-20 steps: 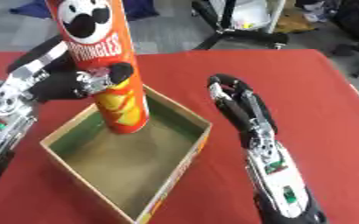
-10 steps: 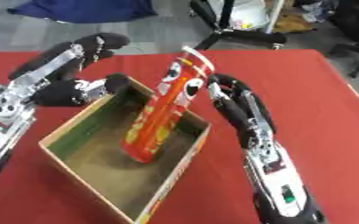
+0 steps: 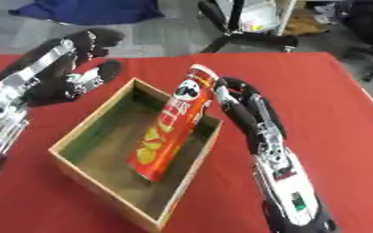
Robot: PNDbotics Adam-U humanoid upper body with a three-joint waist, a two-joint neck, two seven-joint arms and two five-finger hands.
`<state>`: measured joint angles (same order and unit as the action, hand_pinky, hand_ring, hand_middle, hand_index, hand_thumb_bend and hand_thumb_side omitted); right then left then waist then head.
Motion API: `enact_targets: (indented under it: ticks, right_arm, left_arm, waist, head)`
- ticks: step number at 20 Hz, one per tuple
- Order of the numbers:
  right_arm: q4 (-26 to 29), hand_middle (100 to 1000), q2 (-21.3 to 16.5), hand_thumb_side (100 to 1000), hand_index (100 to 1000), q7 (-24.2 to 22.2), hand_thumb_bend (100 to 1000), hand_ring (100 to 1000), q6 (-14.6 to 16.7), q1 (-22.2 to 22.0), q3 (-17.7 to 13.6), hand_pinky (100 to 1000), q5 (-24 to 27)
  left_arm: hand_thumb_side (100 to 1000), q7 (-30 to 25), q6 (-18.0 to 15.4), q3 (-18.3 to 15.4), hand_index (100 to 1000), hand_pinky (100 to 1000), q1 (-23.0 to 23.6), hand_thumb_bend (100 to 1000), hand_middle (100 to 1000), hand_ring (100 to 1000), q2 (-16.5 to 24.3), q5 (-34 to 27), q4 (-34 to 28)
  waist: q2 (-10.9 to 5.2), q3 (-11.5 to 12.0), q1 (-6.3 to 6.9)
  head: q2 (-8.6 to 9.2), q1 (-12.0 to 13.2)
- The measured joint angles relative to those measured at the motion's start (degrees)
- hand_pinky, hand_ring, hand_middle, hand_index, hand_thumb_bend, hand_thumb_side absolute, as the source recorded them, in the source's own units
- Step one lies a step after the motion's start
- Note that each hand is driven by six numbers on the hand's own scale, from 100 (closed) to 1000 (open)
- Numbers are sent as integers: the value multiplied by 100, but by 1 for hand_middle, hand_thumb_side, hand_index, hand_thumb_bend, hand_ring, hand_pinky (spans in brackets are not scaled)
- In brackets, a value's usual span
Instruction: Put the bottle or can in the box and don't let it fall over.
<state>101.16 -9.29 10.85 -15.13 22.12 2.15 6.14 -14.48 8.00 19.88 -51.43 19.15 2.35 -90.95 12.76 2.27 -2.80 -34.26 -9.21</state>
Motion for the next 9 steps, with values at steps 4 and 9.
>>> enact_targets:
  ticks: [4, 9]
  right_arm:
    - [0, 840, -3, 489, 813, 21, 141, 897, 9, -7, -5, 811, 12]
    - [2, 843, -10, 485, 814, 38, 138, 900, 27, -14, -36, 812, 19]
  left_arm:
    - [731, 244, 92, -250, 899, 962, 211, 326, 913, 960, 285, -181, -193]
    - [789, 539, 166, -604, 911, 960, 582, 262, 933, 962, 696, -407, -417]
  waist:
    - [-41, 34, 23]
    - [-85, 79, 23]
  head:
    - [-48, -58]
    - [-112, -105]
